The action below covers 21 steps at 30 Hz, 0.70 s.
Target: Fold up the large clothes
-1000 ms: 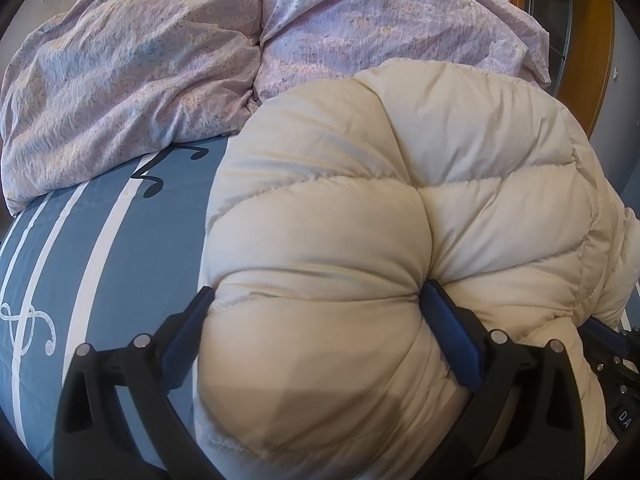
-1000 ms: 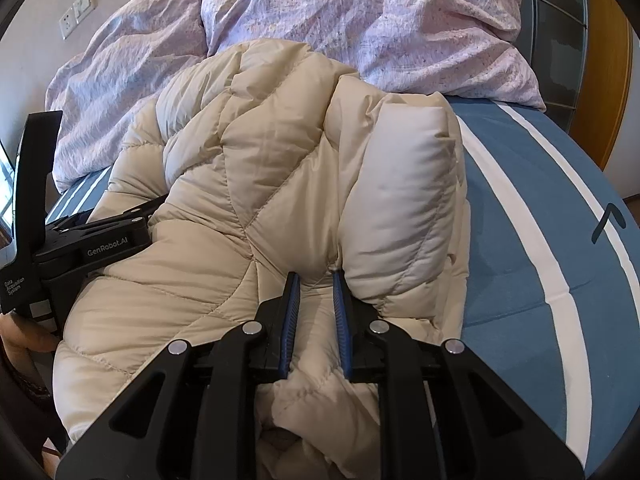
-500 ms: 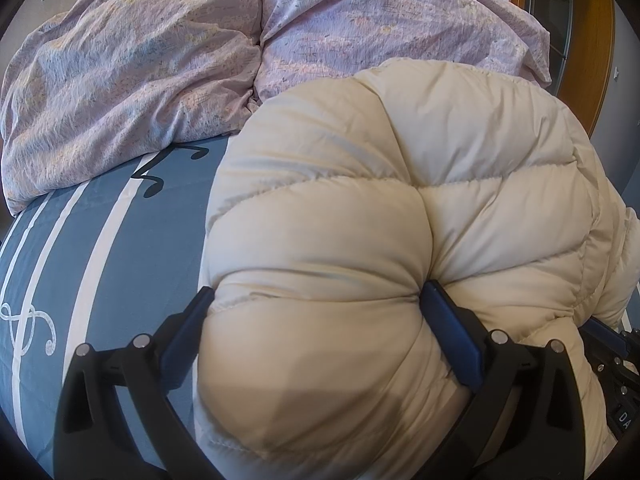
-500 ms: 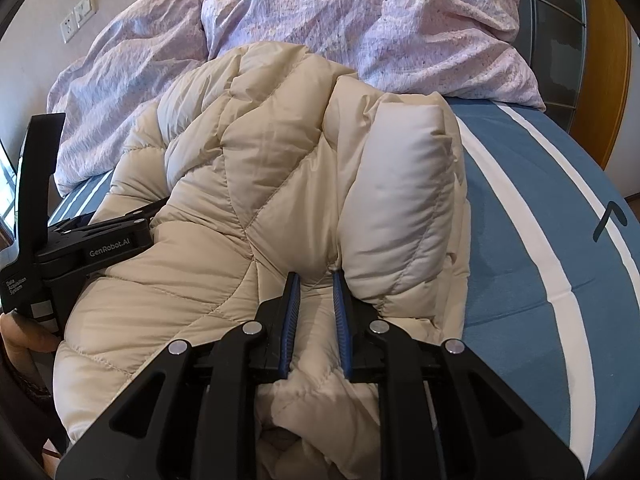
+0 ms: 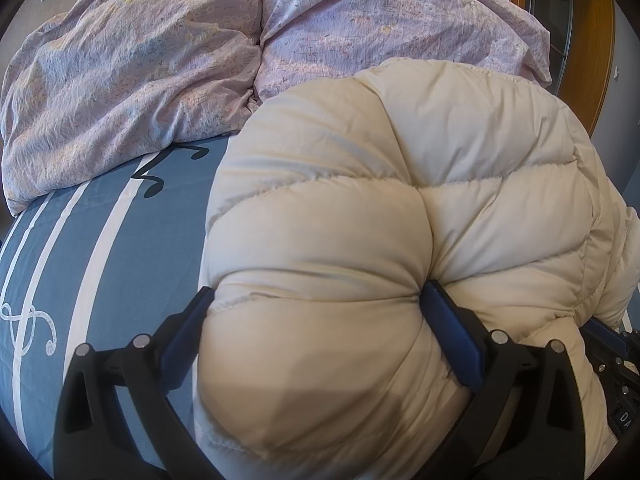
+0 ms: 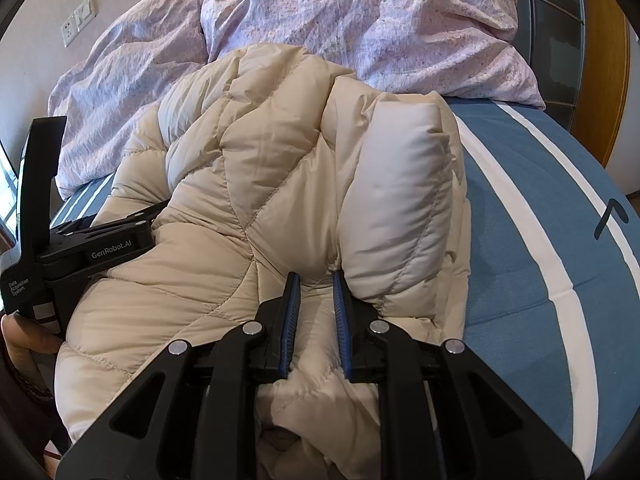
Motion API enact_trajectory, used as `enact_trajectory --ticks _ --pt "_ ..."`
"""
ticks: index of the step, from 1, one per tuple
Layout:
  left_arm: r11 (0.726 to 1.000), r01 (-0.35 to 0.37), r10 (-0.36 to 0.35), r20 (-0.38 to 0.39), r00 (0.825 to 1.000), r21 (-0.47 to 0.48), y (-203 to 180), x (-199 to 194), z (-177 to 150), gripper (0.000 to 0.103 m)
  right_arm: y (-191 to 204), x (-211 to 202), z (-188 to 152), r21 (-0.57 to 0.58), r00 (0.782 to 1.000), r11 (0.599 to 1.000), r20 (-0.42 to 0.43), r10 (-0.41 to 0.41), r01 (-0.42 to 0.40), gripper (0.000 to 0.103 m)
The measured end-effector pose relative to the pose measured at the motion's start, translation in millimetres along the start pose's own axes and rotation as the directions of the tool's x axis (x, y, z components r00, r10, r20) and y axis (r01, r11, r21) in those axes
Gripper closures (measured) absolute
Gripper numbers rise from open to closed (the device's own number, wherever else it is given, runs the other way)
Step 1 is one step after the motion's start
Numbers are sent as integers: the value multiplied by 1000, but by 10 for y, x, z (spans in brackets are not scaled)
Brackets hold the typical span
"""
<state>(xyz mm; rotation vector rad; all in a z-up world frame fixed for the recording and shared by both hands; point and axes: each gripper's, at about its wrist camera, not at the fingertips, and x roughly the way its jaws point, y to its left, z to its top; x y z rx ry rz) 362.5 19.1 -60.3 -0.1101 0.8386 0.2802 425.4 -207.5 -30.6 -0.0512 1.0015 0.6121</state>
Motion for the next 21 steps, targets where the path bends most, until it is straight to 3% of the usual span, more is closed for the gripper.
enact_trajectory --ticks 3,6,8,9,12,16,21 --pt "1000 2 -2 1 1000 -1 8 2 -4 2 -64 -94 73 57 999 998 -19 37 -36 85" --pt "1000 4 -4 3 1000 -3 18 3 -11 2 -226 -302 122 149 996 985 20 86 -88 73" --pt "1000 3 -3 5 1000 -2 18 1 -12 2 -368 -456 153 216 994 971 69 88 -101 34" --pt "1000 2 -2 6 1000 -2 21 -2 -14 2 -427 -498 167 238 994 967 81 72 -89 26" --pt "1000 2 -2 7 1000 -1 26 -7 -18 2 -583 -459 223 284 997 957 49 54 -65 24" --pt "1000 2 -2 7 1000 -1 15 -13 -21 2 -737 -163 216 377 988 919 -50 144 -115 24" --pt "1000 10 -9 6 1000 -6 20 -7 -20 2 -765 7 177 420 977 896 -80 196 -145 23"
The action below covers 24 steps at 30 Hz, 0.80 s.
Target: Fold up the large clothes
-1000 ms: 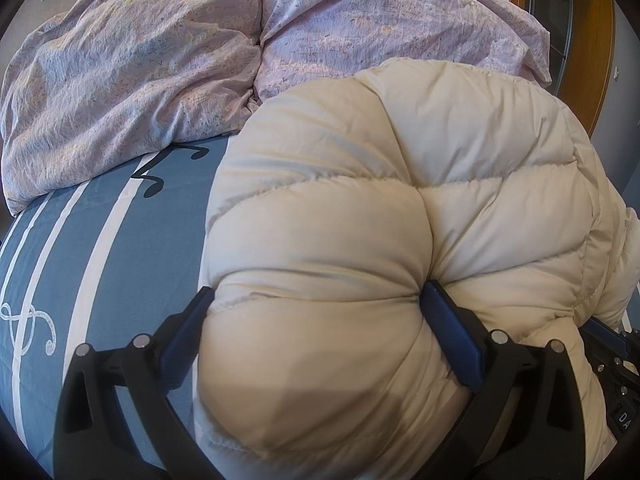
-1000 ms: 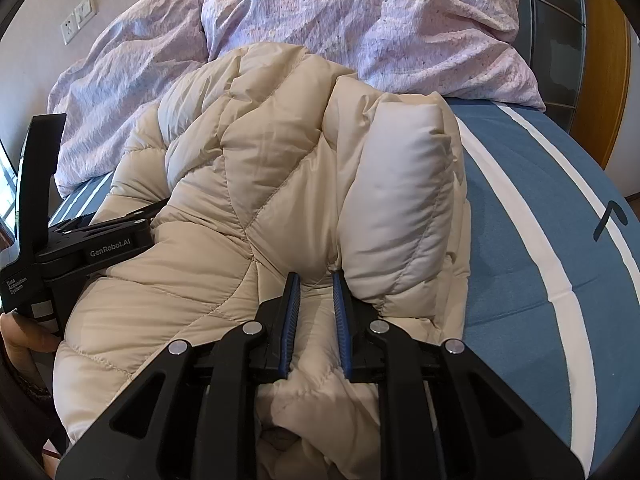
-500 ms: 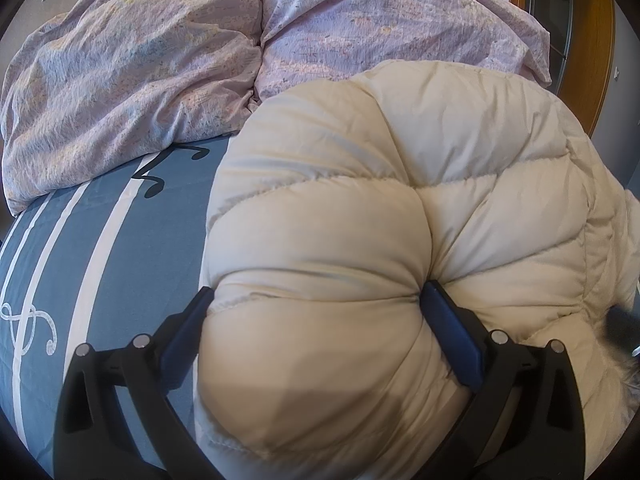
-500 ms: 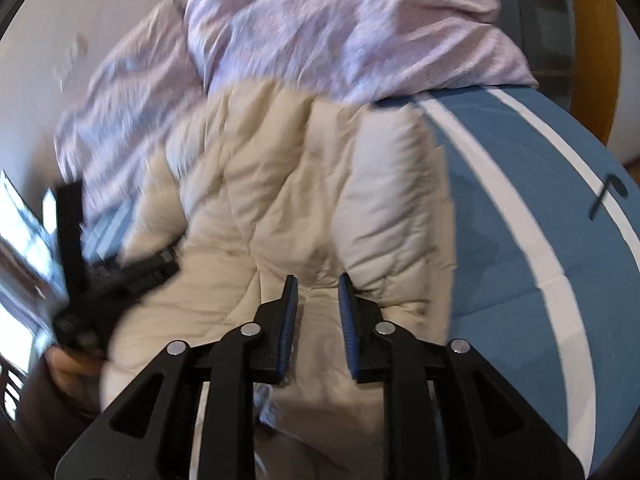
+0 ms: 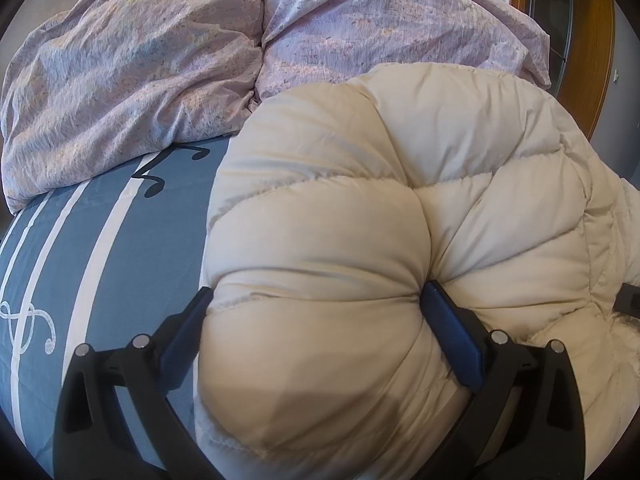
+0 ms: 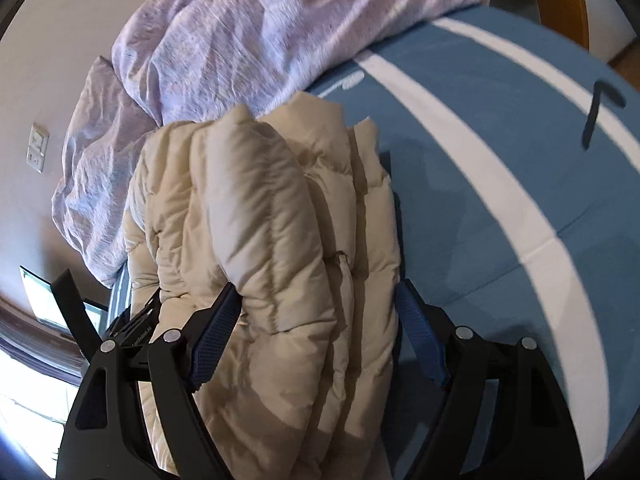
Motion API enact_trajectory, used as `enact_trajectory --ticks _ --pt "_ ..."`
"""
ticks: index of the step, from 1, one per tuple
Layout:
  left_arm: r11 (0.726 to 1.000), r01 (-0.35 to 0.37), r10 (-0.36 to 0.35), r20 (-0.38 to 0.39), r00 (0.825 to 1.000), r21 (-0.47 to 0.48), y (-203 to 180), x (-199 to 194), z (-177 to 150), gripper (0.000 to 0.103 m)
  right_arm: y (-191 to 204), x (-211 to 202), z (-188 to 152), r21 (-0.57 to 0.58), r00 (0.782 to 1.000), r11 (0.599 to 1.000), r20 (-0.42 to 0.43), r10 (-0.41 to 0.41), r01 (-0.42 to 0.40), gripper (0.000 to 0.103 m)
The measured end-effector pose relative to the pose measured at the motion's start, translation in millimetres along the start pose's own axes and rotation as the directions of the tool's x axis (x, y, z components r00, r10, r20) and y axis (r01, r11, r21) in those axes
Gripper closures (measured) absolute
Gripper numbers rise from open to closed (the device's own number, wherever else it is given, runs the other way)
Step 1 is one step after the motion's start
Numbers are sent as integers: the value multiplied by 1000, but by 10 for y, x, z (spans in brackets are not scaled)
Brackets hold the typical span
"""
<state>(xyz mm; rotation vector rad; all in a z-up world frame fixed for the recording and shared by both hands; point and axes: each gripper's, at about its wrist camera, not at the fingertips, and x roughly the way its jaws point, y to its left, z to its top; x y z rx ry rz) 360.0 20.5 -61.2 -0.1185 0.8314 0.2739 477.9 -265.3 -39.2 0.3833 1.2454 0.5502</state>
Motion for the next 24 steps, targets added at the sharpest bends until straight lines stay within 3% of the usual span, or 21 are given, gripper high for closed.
enact_trajectory --ticks 13,20,24 --pt "1000 12 -12 1 1000 -15 8 -2 4 2 -39 107 42 -19 999 999 -25 42 -43 20" --pt "997 40 -39 23 999 -72 143 -129 -19 2 -98 192 19 49 977 978 -57 207 -204 69" --pt "985 126 -123 33 992 -116 375 -346 -45 3 -49 139 56 38 976 977 -52 212 -210 79"
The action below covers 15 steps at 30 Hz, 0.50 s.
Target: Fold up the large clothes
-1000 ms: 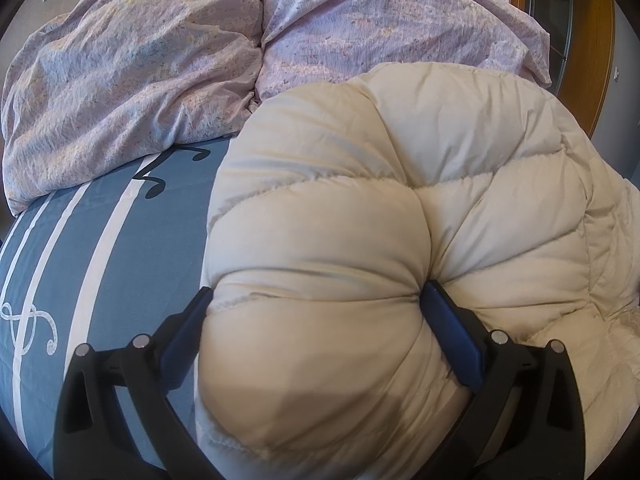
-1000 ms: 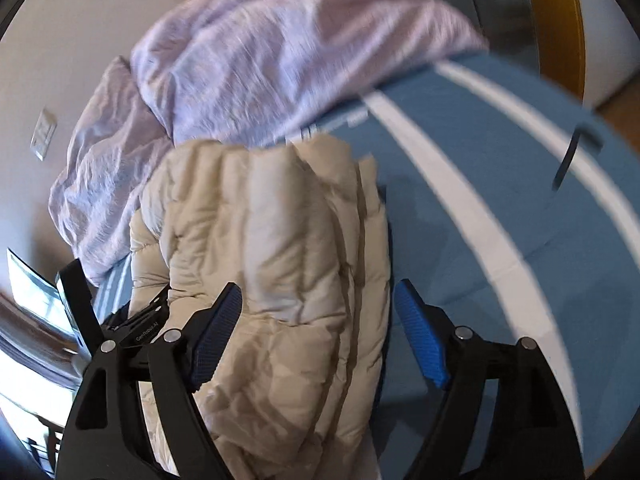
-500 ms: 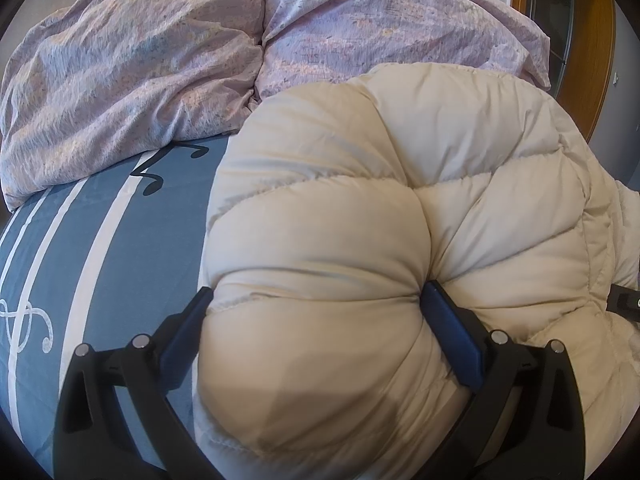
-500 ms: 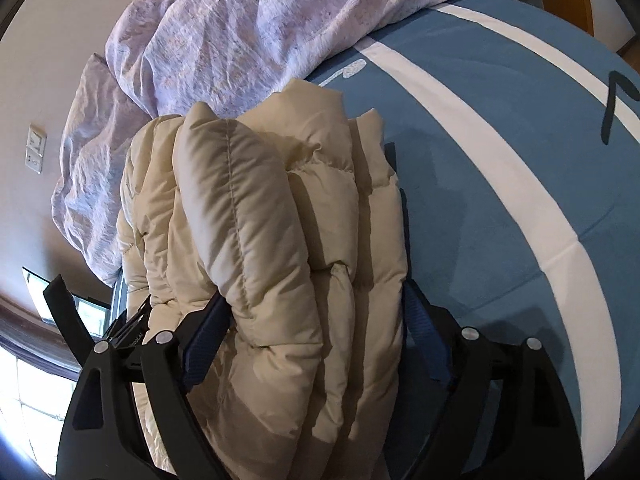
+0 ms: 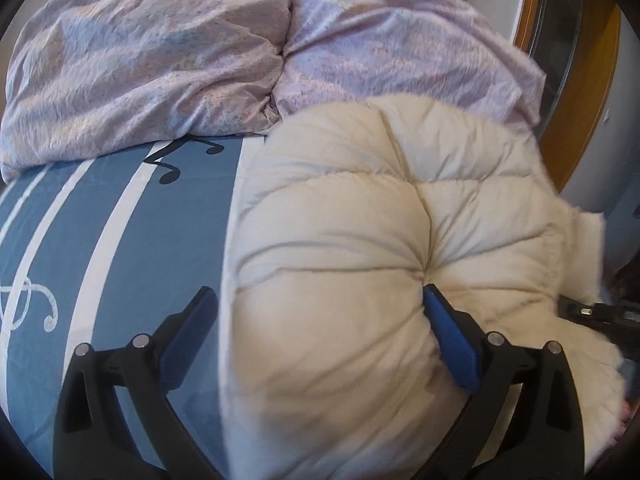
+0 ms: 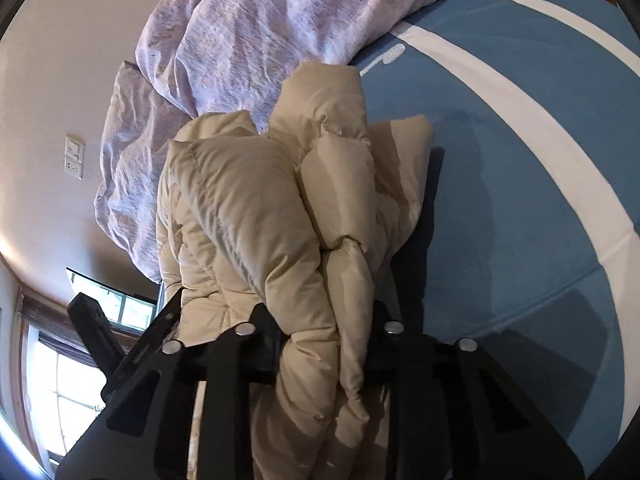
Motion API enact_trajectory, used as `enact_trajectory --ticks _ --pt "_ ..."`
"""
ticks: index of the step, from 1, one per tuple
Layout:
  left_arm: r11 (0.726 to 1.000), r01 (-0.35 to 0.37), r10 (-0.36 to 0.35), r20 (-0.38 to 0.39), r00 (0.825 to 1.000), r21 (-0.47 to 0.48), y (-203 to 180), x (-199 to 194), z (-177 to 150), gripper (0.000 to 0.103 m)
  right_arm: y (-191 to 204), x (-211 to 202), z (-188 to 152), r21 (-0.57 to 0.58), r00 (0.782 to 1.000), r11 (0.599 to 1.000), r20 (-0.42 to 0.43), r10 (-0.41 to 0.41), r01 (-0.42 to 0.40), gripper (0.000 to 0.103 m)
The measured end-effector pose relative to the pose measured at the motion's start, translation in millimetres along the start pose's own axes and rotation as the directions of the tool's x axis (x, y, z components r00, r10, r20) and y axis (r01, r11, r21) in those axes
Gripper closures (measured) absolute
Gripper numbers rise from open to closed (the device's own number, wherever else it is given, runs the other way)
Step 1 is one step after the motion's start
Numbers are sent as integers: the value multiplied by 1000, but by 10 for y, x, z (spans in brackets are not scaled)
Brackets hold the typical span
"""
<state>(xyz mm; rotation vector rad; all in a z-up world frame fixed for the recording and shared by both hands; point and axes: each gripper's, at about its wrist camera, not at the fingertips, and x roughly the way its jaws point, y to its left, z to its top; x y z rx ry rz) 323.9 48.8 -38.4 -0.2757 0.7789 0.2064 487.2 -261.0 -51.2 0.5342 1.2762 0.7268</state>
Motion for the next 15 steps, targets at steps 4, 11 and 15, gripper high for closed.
enact_trajectory --ticks 4,11,15 --pt "999 36 -36 1 999 -12 178 -200 32 3 41 18 43 -4 1000 1000 9 -9 9 81" --pt "999 23 -23 6 1000 42 233 -347 -9 3 31 73 98 18 1000 1000 23 -20 20 81" --pt "999 28 -27 -3 1000 45 250 -328 -22 3 49 73 103 13 999 999 20 -37 37 81"
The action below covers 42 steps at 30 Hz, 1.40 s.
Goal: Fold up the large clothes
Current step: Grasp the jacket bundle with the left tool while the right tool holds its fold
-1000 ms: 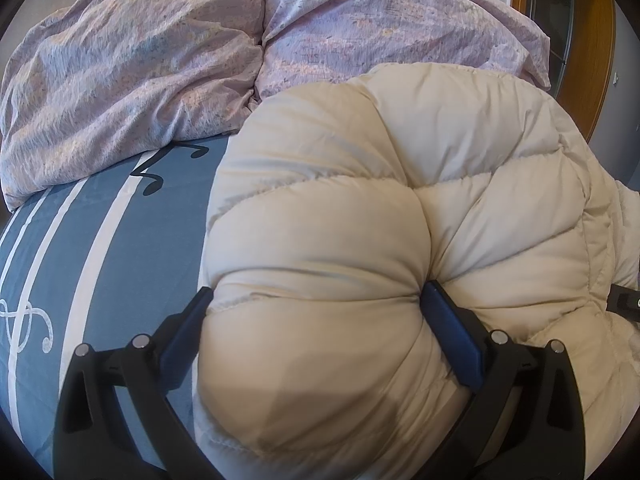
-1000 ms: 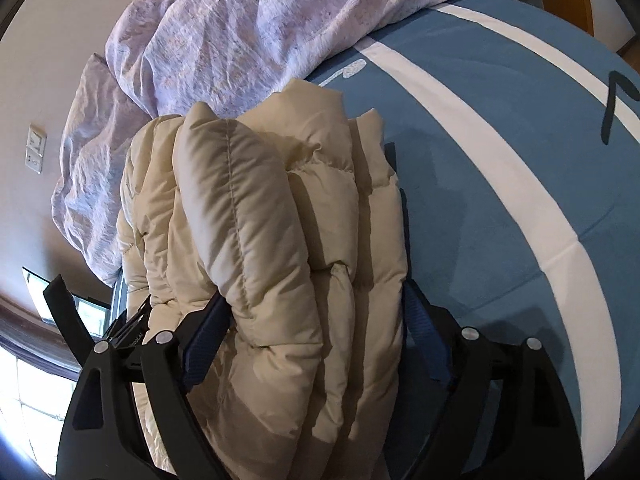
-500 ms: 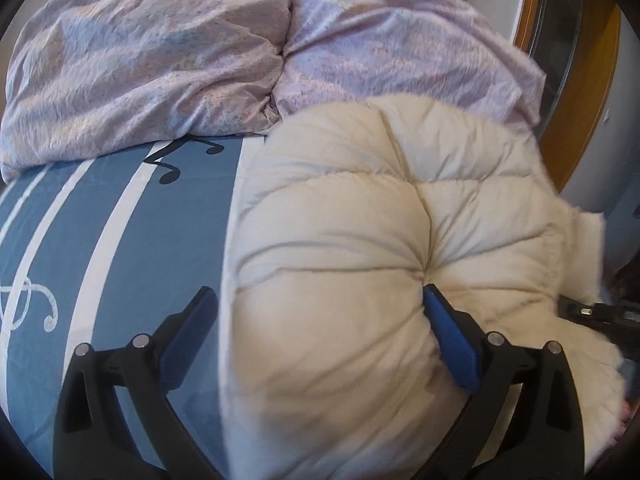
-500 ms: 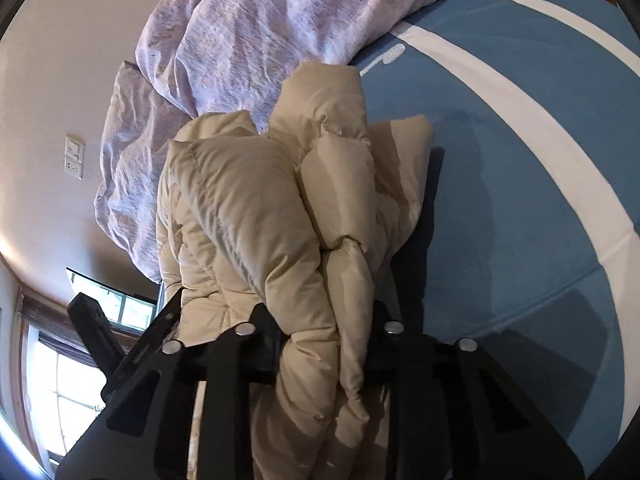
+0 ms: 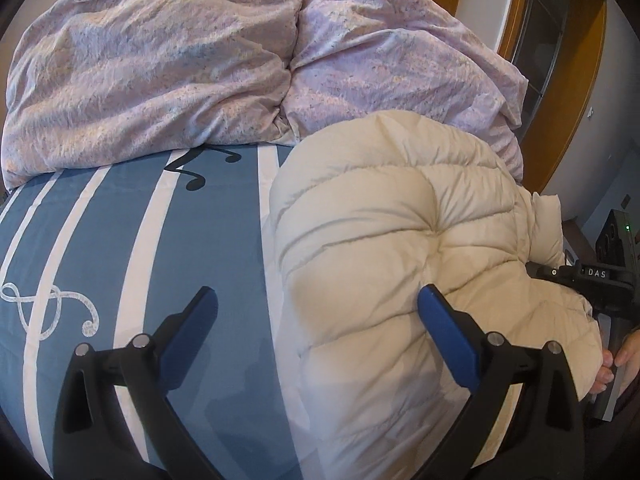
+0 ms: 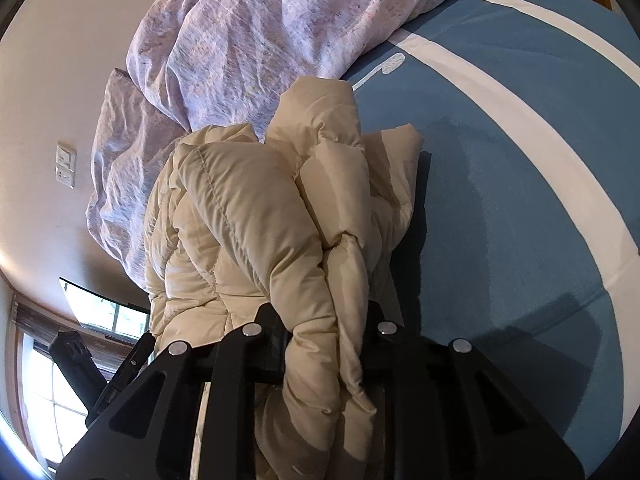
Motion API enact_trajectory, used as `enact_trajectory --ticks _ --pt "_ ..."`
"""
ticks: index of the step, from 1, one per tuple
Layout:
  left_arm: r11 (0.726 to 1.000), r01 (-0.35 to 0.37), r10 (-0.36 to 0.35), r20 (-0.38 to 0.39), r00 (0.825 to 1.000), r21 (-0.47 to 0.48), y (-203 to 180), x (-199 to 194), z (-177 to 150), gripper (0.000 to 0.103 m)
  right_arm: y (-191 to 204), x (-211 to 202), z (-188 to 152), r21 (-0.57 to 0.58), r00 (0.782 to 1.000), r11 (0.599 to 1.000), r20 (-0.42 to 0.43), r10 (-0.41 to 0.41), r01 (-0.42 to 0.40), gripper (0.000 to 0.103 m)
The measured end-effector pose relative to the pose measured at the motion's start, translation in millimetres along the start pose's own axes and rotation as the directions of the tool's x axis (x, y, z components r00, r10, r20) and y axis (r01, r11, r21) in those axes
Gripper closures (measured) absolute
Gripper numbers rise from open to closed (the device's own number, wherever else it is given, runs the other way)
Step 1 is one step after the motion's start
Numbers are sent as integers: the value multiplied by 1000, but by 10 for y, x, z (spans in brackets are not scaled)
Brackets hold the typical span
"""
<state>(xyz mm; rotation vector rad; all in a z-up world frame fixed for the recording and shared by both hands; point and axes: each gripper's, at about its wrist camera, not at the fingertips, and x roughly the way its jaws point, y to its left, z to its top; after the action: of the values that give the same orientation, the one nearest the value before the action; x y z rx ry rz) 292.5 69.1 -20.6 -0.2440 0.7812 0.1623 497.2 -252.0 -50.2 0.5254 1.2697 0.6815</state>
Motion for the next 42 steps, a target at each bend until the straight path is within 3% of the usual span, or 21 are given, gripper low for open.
enact_trajectory --ticks 8,11,16,25,26,27,29,33,35,42 --pt "1000 14 -14 -24 1000 -20 54 96 -29 3 12 10 0 8 1000 1000 1 -4 4 81" --pt "993 76 -83 -73 994 -93 143 230 -26 2 10 7 1 9 1000 1000 0 -2 2 80" --pt "939 216 -260 -141 955 -266 322 482 -47 2 -18 23 11 13 1000 1000 -6 9 -9 80" --pt "909 271 -330 -148 932 -318 288 598 -58 4 -47 36 2 19 1000 1000 -8 23 -23 79" --pt "904 282 -342 -146 928 -323 281 612 -55 9 -51 49 4 23 1000 999 -11 29 -29 79" --pt "882 320 -387 -144 911 -345 270 641 -63 19 -56 49 13 23 999 999 -13 33 -33 79" --pt "851 350 -428 -133 894 -391 284 674 -73 29 -49 50 16 22 999 999 -15 37 -37 79" --pt "853 363 -425 -96 900 -375 302 573 -54 56 -6 23 24 5 998 998 -8 61 -61 80" --pt "852 366 -423 -81 903 -375 333 503 -34 63 48 22 34 2 996 996 -3 84 -84 82" --pt "865 346 -374 -8 927 -363 621 165 102 69 536 99 80 -75 988 985 0 156 -155 83"
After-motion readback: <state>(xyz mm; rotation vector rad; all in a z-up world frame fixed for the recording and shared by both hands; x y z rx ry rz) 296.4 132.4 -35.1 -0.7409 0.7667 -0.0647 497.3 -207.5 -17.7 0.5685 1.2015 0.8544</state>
